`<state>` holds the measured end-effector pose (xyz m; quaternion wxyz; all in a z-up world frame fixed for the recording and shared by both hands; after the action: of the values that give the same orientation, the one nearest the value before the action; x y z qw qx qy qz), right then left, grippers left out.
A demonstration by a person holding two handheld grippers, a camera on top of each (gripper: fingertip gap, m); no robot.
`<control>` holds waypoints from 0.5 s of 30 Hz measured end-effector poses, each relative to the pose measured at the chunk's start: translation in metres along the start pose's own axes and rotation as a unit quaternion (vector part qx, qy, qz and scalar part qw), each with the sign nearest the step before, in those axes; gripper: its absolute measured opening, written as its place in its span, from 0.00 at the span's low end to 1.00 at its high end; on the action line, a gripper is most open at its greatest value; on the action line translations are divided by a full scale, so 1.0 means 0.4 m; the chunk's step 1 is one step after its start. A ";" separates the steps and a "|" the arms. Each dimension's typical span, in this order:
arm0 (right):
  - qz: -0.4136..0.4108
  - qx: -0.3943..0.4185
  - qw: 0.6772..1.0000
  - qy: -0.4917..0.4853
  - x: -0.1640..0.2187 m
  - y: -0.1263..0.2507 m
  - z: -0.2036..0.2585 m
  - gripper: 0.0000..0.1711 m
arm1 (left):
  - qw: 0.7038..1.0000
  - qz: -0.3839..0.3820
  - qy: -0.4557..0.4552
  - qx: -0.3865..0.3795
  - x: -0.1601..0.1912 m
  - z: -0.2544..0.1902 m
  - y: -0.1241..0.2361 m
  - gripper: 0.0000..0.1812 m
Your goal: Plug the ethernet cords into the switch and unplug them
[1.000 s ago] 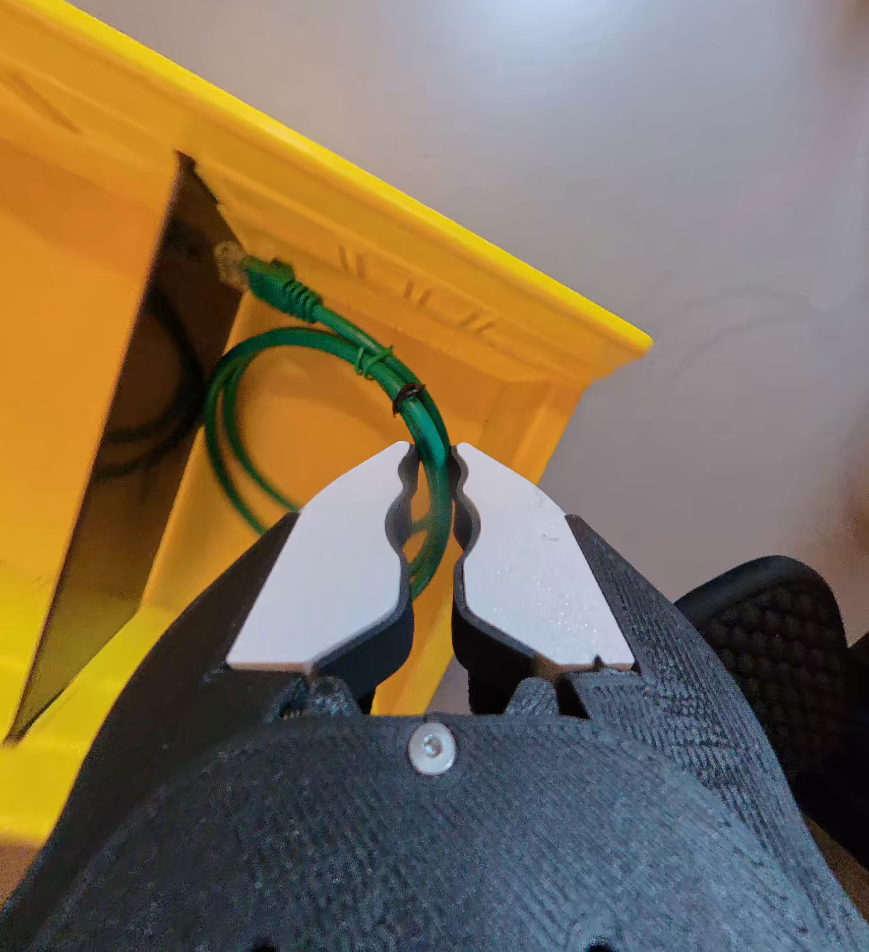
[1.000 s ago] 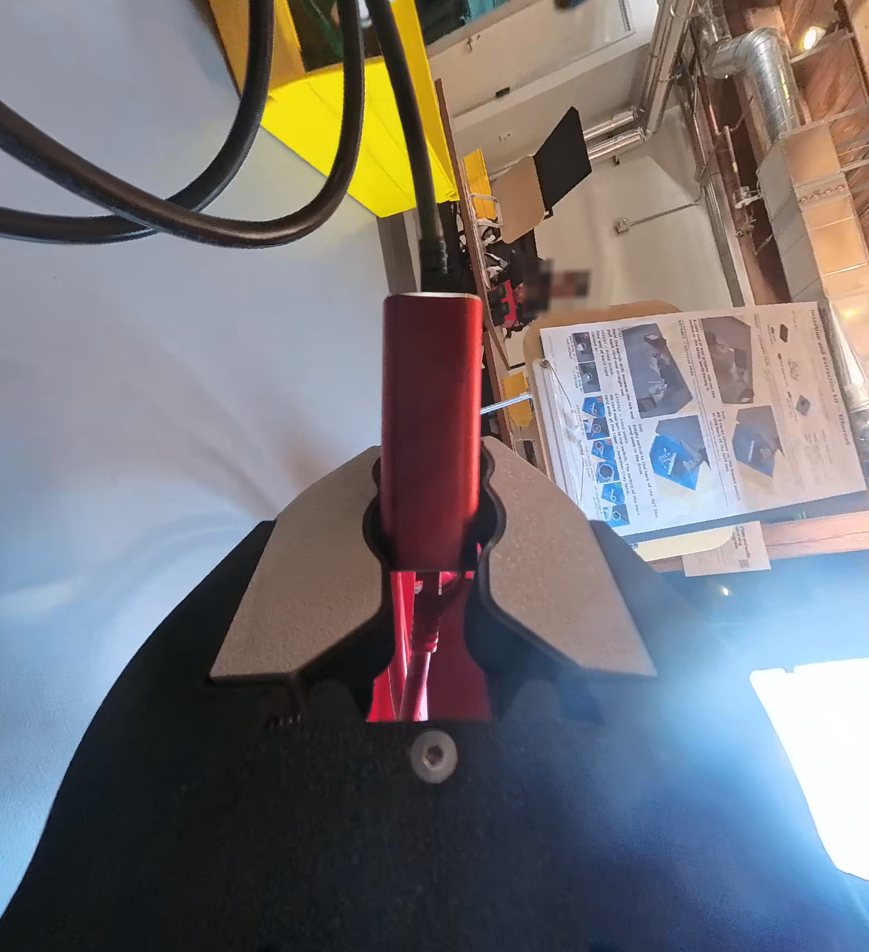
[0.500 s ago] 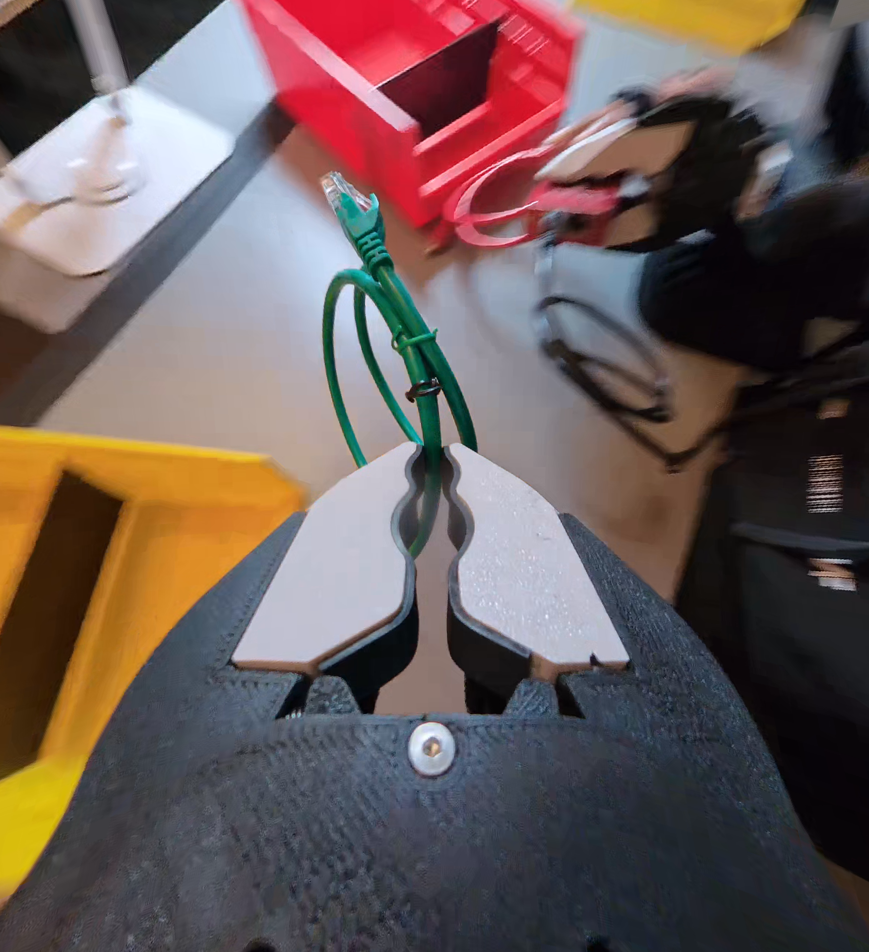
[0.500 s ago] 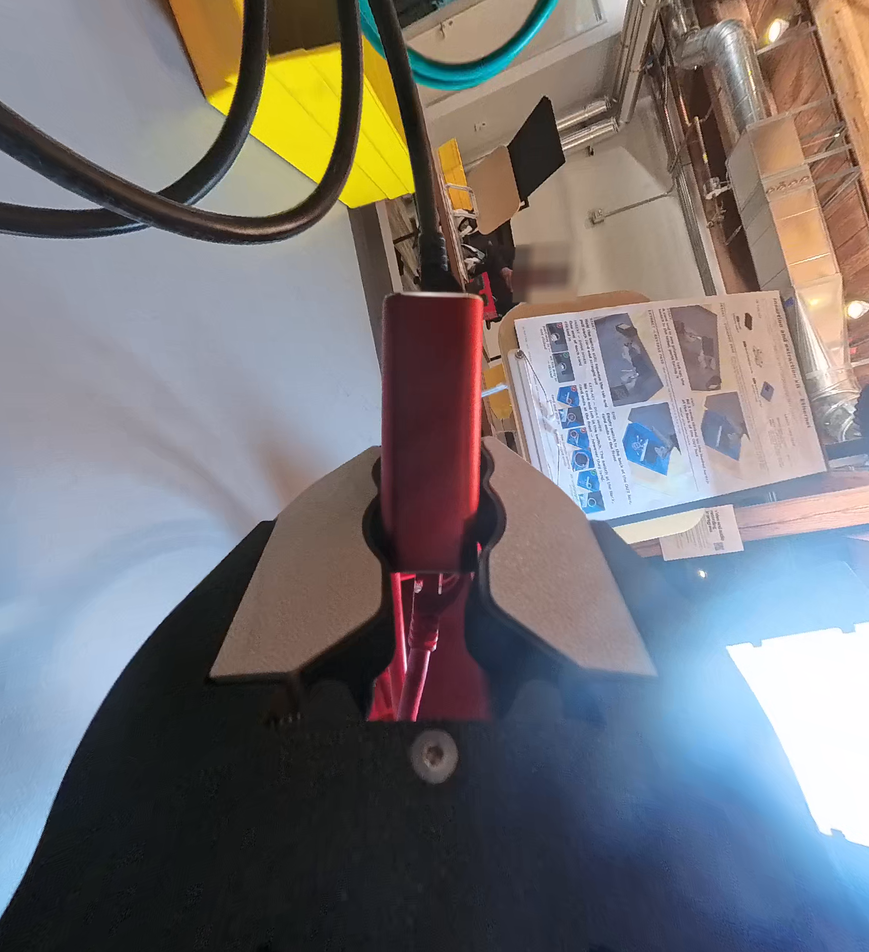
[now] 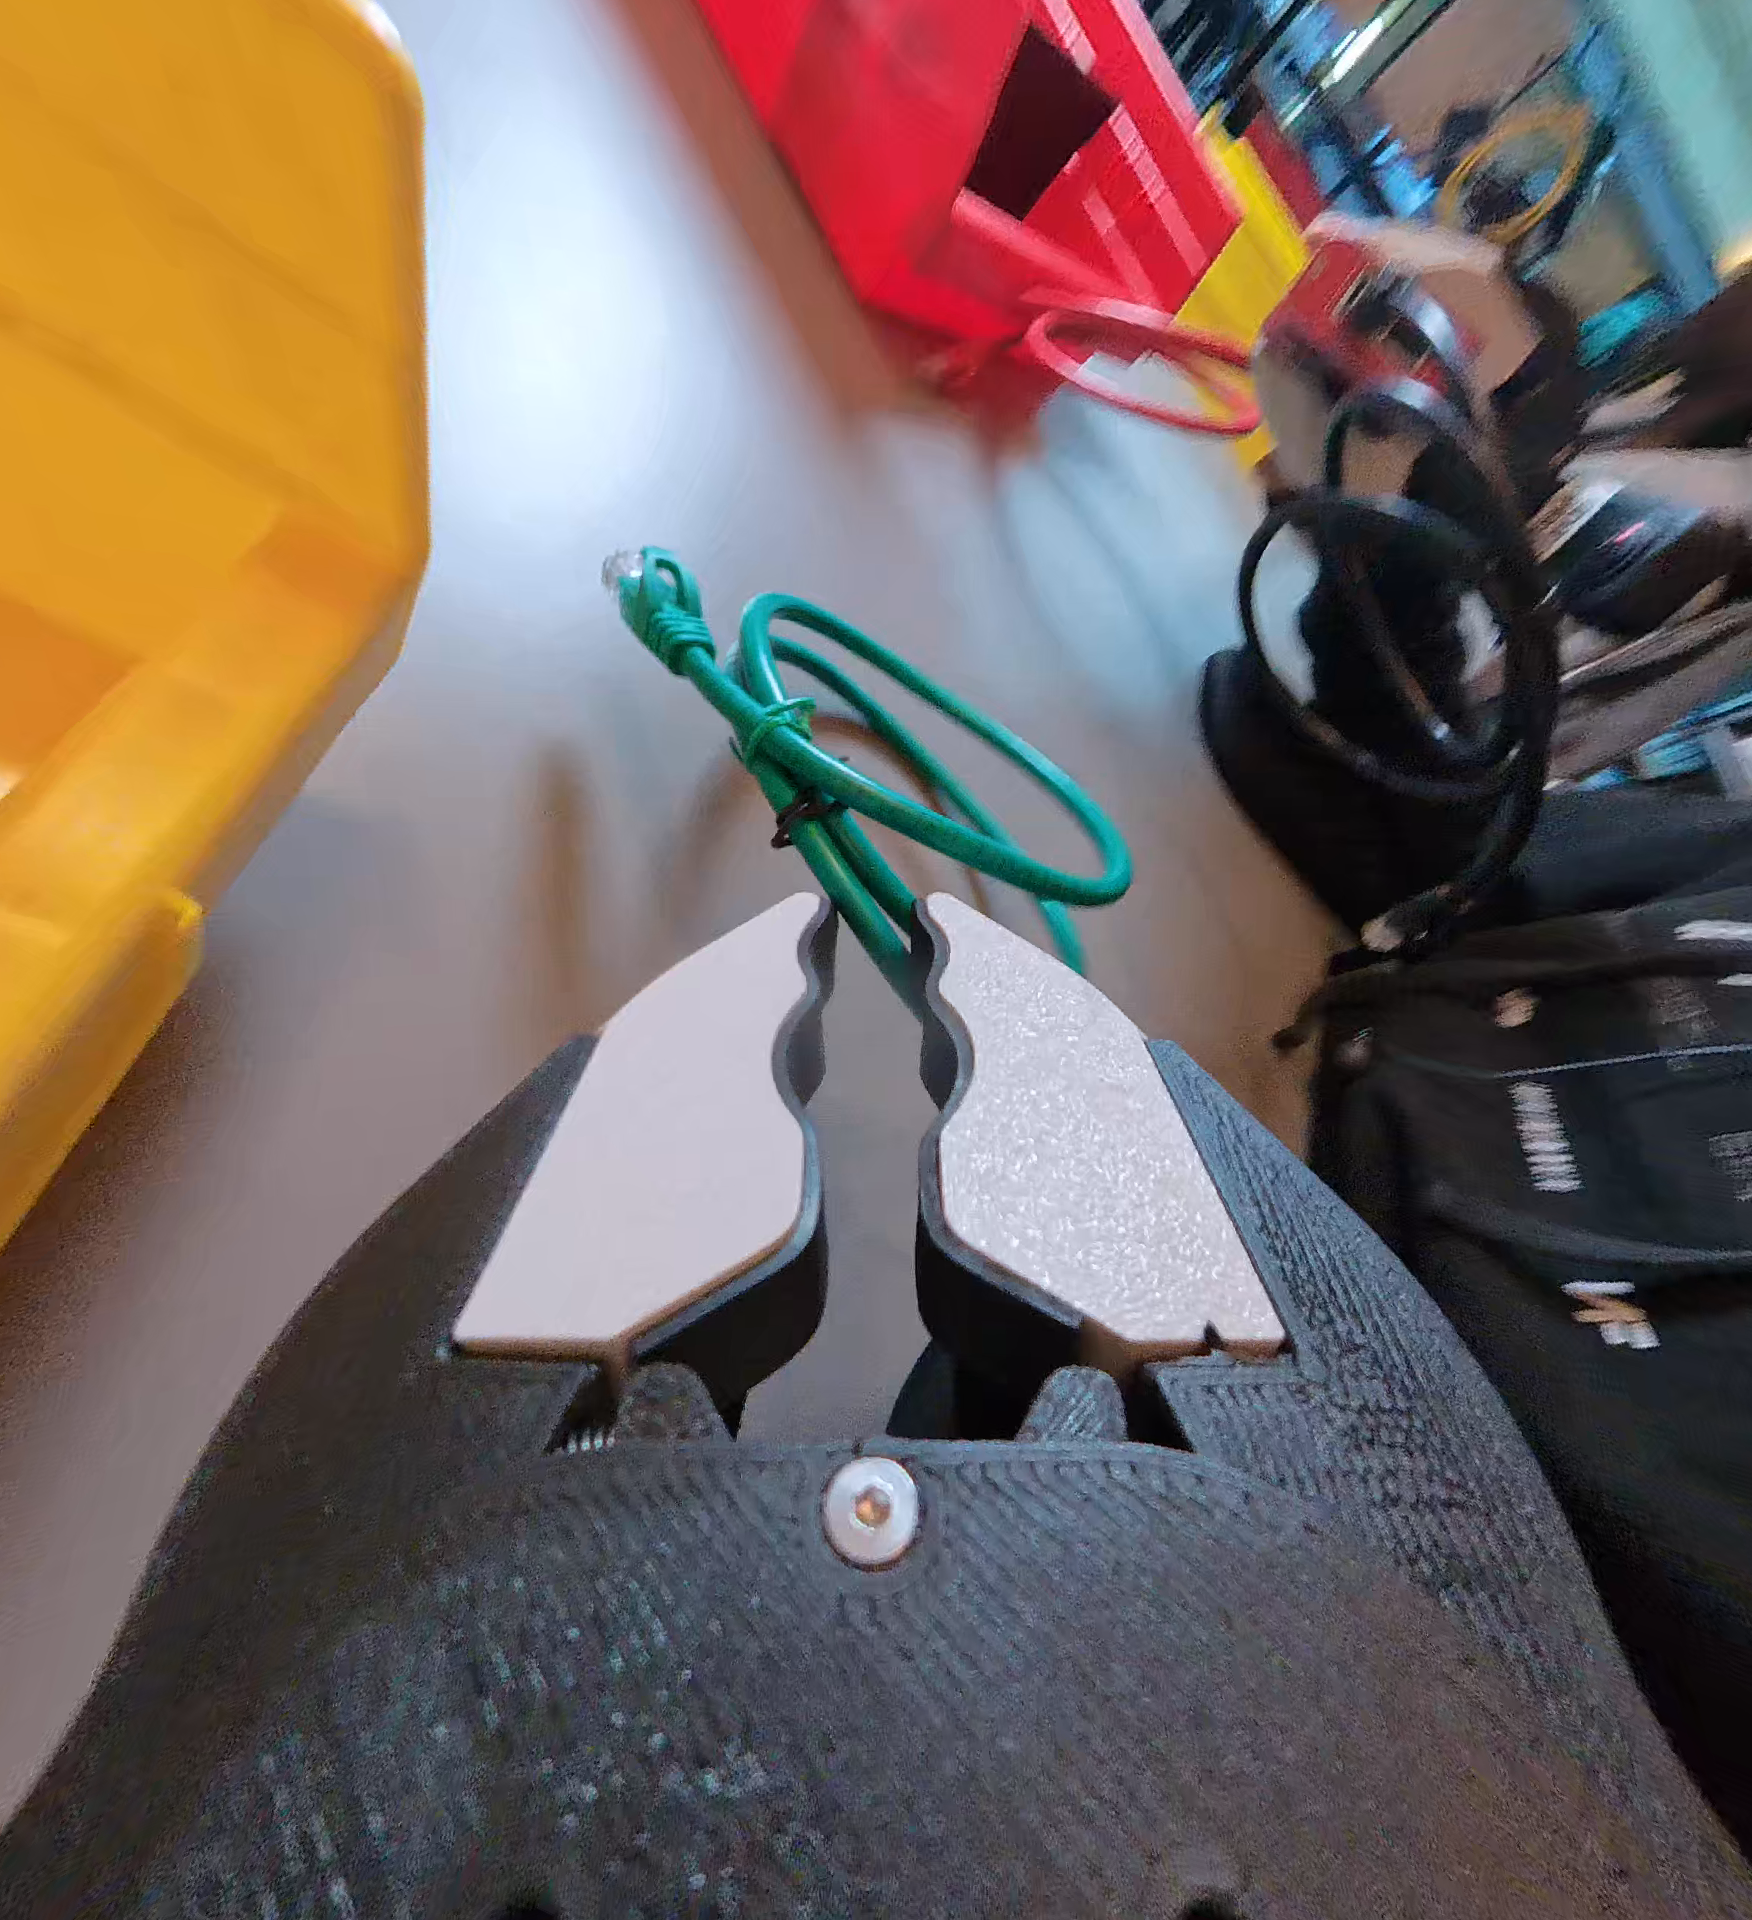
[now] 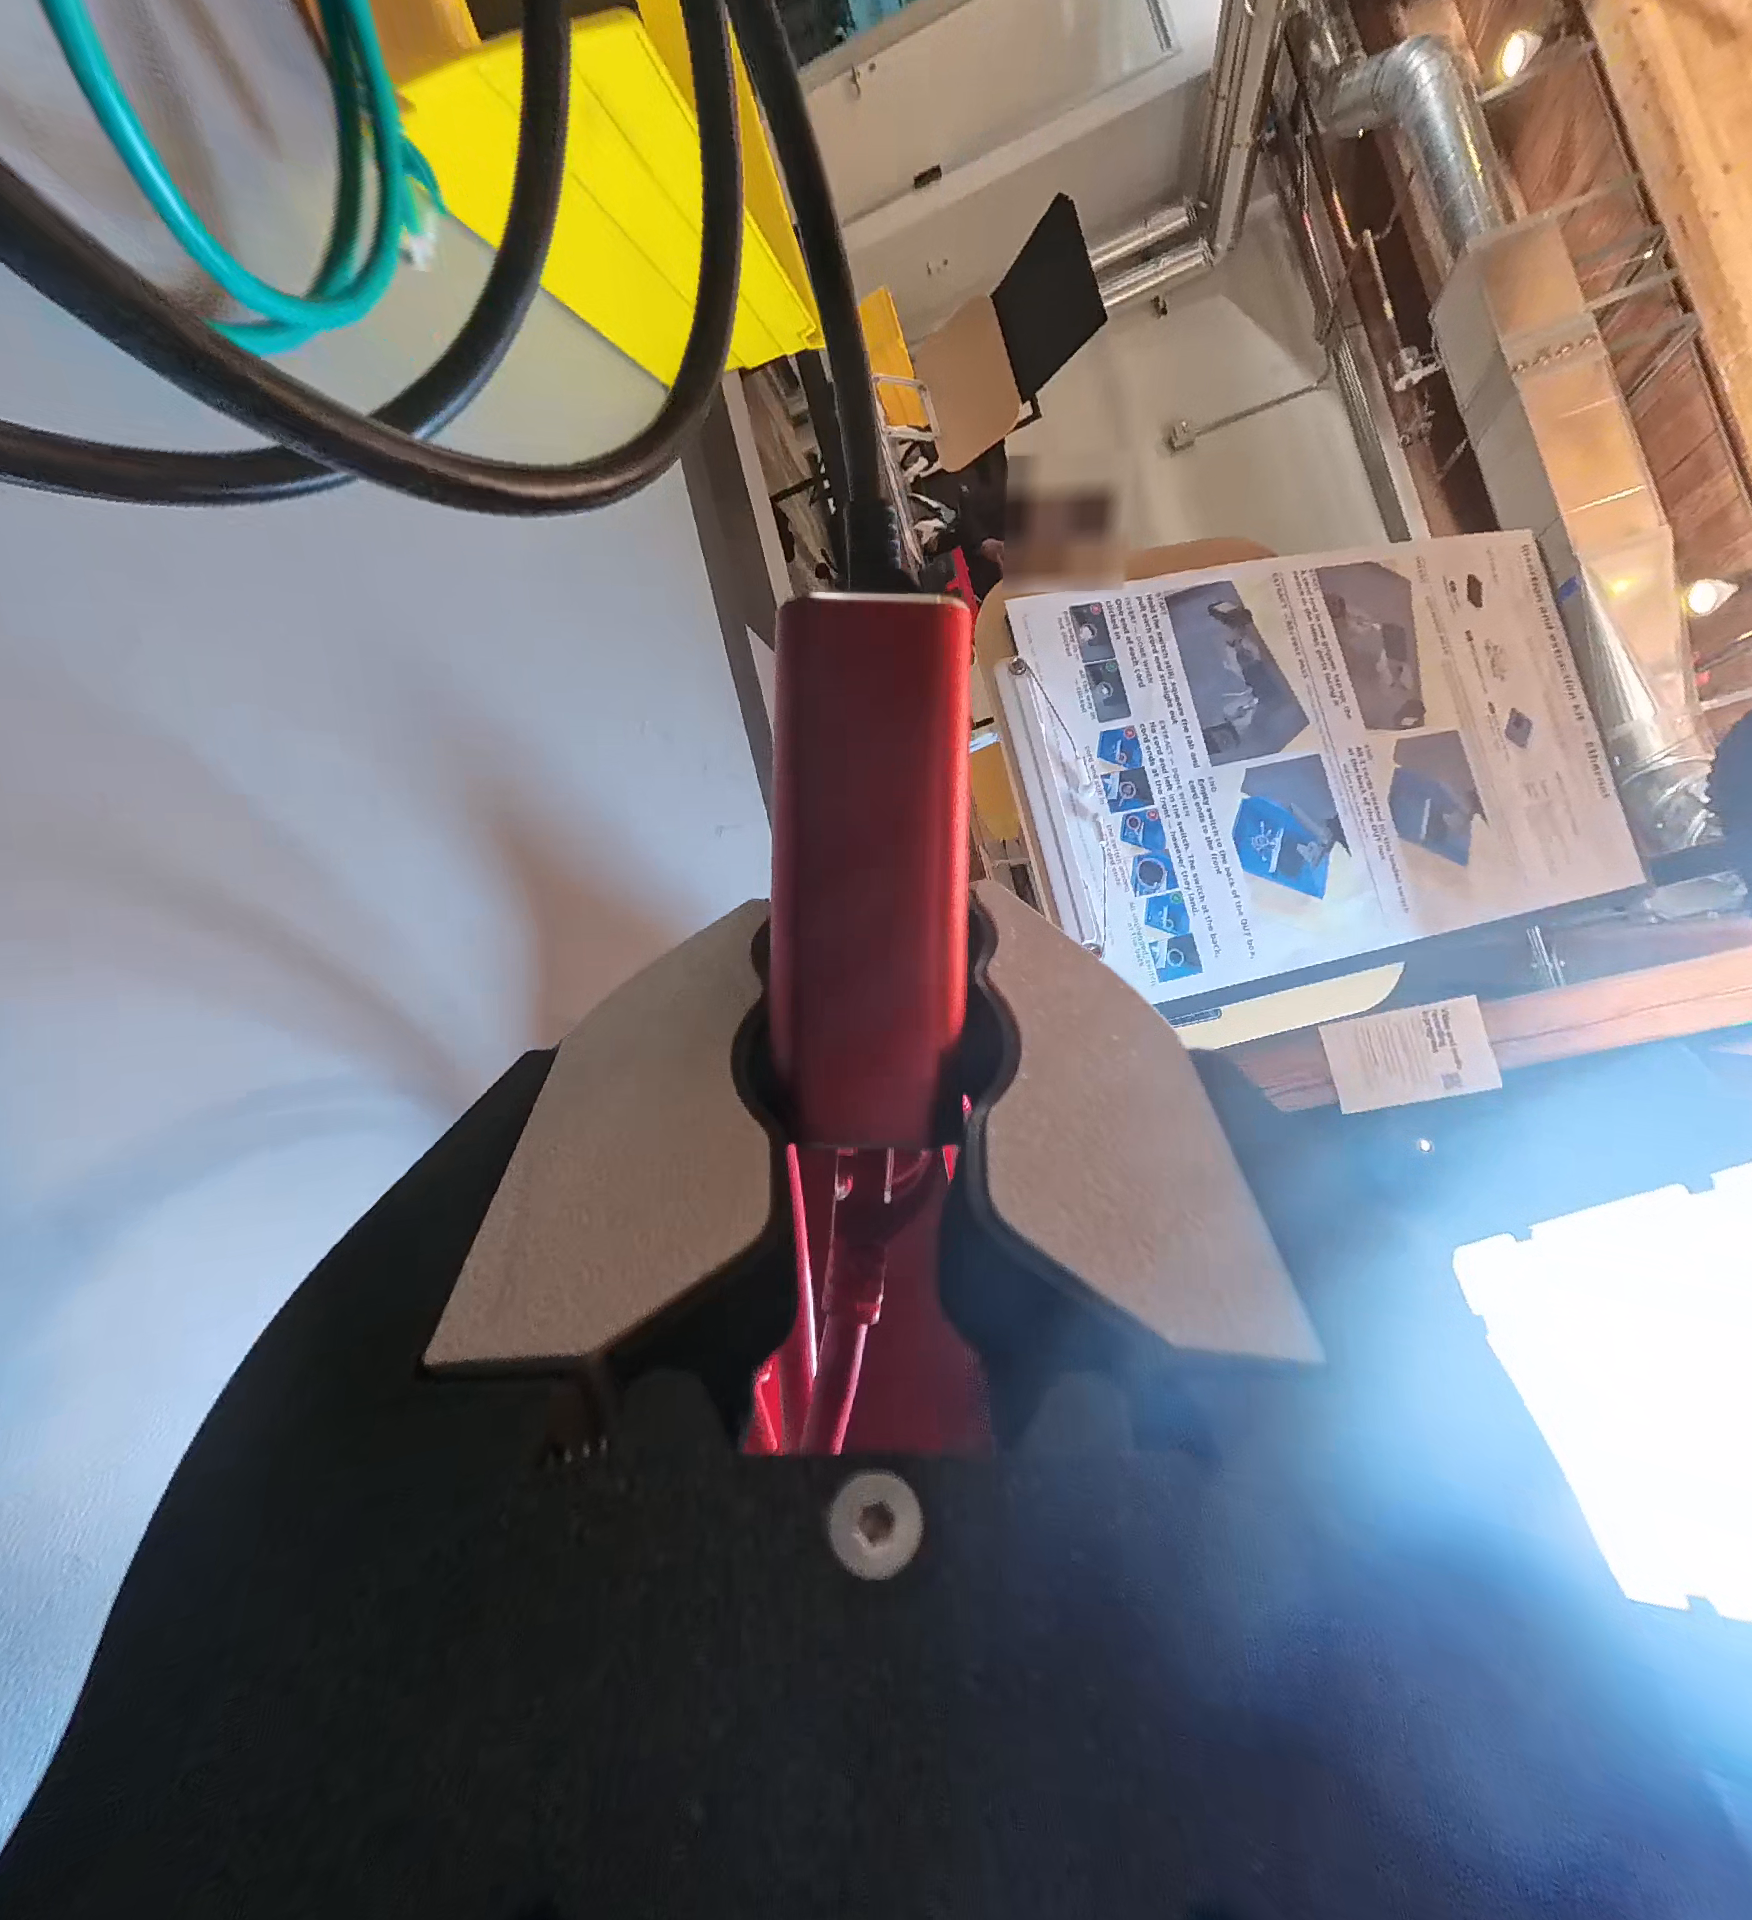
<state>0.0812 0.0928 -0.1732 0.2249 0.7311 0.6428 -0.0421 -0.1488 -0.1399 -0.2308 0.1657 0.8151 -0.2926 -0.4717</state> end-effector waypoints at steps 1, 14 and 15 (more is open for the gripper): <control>0.001 -0.001 1.000 -0.001 0.001 -0.002 0.000 0.17 | 0.999 0.010 -0.025 -0.025 0.012 0.003 0.006 0.08; 0.005 -0.001 1.000 0.001 -0.001 -0.006 0.003 0.17 | 0.896 0.156 -0.415 -0.035 0.150 -0.159 0.019 0.14; 0.006 -0.001 1.000 0.001 -0.001 -0.007 0.004 0.17 | 0.881 0.186 -0.435 -0.031 0.170 -0.160 0.006 0.14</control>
<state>0.0789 0.0922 -0.1752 0.2257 0.7346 0.6387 -0.0396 -0.0679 -0.1851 -0.2431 0.1318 0.4530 -0.4668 -0.7480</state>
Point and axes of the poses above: each gripper's, where its closed fingertips meet, y back along the fingers, x out of its underside, z = x × y across the jaws, the point moved 4 cm from there along y, back along the fingers, and after that the axes turned 13 degrees about -x, right-handed, at the moved point
